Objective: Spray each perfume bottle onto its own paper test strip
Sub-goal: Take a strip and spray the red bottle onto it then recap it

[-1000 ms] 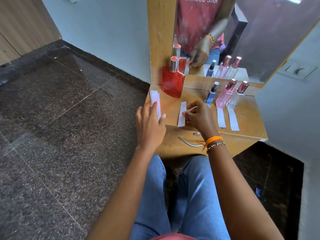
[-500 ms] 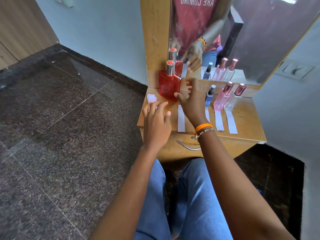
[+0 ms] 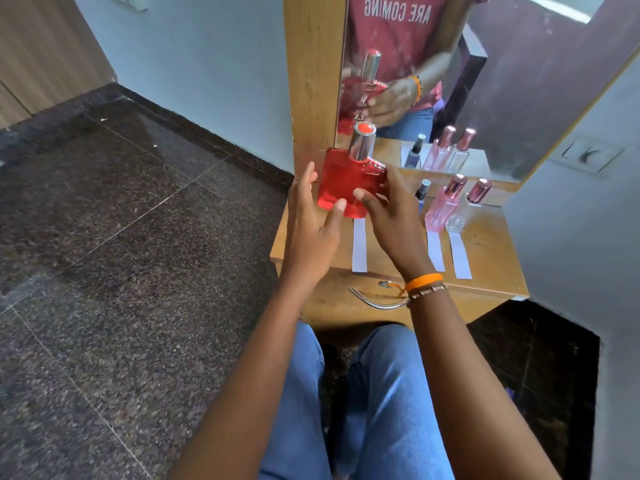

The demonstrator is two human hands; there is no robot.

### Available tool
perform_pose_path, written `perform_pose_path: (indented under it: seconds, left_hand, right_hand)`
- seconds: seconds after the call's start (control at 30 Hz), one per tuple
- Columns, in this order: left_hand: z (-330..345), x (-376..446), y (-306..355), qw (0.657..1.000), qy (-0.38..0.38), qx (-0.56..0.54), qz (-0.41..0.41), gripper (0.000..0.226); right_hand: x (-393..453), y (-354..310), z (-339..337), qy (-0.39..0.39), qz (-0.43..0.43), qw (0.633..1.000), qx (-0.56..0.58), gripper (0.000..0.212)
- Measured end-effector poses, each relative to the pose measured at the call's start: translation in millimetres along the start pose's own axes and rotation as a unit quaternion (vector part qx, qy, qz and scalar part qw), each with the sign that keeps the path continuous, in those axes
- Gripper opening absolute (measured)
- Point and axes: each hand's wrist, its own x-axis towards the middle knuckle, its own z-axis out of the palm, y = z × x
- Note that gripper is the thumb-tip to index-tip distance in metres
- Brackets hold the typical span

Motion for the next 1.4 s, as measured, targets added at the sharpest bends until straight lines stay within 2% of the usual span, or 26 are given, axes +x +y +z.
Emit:
perform_pose_path:
  seconds: [0.1,0.17,0.27,0.4,0.47,0.53,0.6,0.63,0.7,0.8,0.9,0.97,1.0,1.03,1.07,1.13,1.2,1.23,1.3,1.33,1.4]
  left_hand:
    - [-5,4,11,0.996,-0.044,-0.071,-0.032,0.054]
    - [-6,1,15,0.990,-0.063,-0.107,-0.071,0.043]
    - [-3,-9,15,0.993,-0.047,-0.092,-0.050,0.033]
    - [6,-20,21,0.999,-0.031,0.004,0.018,0.030]
    - [8,-25,24,0.998,-0.034,0.032,0.046,0.032]
    - [6,-26,26,0.997,-0.050,0.026,0.053,0.035]
    - [0,-24,25,0.995,-0.090,-0.005,0.051,0.038]
    - [-4,-23,24,0.993,-0.111,-0.027,0.040,0.039]
    - [-13,-23,22,0.982,-0.160,-0.096,-0.014,0.035]
    - [-22,-24,17,0.950,-0.234,-0.188,-0.088,0.024]
    - [-27,-24,12,0.931,-0.269,-0.215,-0.123,0.020]
    - [-27,-27,9,0.907,-0.298,-0.254,-0.153,0.014]
    - [-27,-30,6,0.893,-0.308,-0.280,-0.172,0.019]
    - [-27,-32,3,0.880,-0.316,-0.303,-0.184,0.030]
    - [-28,-34,1,0.872,-0.319,-0.318,-0.191,0.040]
    - [-29,-35,-2,0.876,-0.307,-0.319,-0.189,0.040]
    - [-32,-32,-2,0.899,-0.278,-0.286,-0.182,0.027]
    - [-33,-31,-1,0.910,-0.263,-0.264,-0.180,0.026]
    - [-35,-29,-3,0.922,-0.244,-0.243,-0.179,0.034]
    - [-36,-29,-3,0.924,-0.236,-0.241,-0.179,0.037]
    - [-37,-30,-5,0.930,-0.221,-0.236,-0.173,0.041]
  right_hand:
    - [-17,-13,-19,-0.106,0.030,0.987,0.114,0.030]
    - [-27,-19,-27,-0.132,0.056,0.982,0.120,0.034]
    - [-28,-25,-36,-0.081,0.062,0.992,0.068,0.035]
    - [-16,-52,-29,-0.005,0.077,0.975,0.207,0.017]
    - [-8,-66,-17,0.036,0.091,0.967,0.234,0.011]
    - [0,-75,-9,0.099,0.126,0.950,0.267,0.018]
    - [7,-79,-9,0.114,0.154,0.929,0.316,0.027]
    - [9,-79,-12,0.087,0.169,0.921,0.339,0.031]
    - [13,-75,-19,-0.025,0.204,0.896,0.393,0.037]
    - [16,-62,-29,-0.182,0.225,0.832,0.472,0.046]
    - [13,-50,-27,-0.240,0.207,0.792,0.523,0.043]
    - [10,-45,-24,-0.264,0.181,0.738,0.595,0.035]
    - [10,-43,-24,-0.268,0.164,0.707,0.634,0.031]
    - [11,-42,-24,-0.258,0.150,0.691,0.658,0.027]
    - [14,-40,-25,-0.234,0.141,0.700,0.660,0.022]
    - [21,-36,-25,-0.174,0.137,0.744,0.630,0.007]
    - [27,-23,-22,-0.124,0.164,0.791,0.577,0.026]
    - [29,-15,-20,-0.105,0.172,0.836,0.510,0.034]
    - [31,-1,-12,-0.071,0.145,0.948,0.273,0.040]
    - [33,8,-8,-0.058,0.122,0.979,0.153,0.040]
    - [37,20,0,-0.017,0.089,0.996,-0.003,0.040]
